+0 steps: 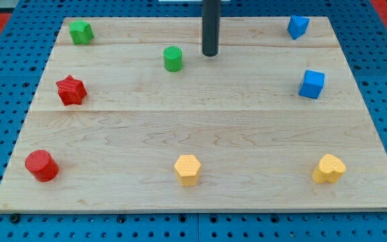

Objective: Slide the green circle towards left

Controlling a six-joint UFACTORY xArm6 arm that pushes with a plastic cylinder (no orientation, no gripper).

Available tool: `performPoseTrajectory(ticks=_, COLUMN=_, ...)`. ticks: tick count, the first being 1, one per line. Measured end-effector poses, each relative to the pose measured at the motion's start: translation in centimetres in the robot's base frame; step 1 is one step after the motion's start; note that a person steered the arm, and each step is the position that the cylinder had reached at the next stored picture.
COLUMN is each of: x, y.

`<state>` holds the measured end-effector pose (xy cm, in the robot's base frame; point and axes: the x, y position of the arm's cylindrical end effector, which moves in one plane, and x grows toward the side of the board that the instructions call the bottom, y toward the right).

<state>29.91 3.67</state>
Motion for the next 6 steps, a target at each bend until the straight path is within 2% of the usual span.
performPoseTrajectory(ticks=2, x=2.1, y=-1.0)
performPoseTrajectory(ticks=4, x=2.1, y=-1.8)
performPoseTrajectory(ticks=6, x=2.1, y=-9.7)
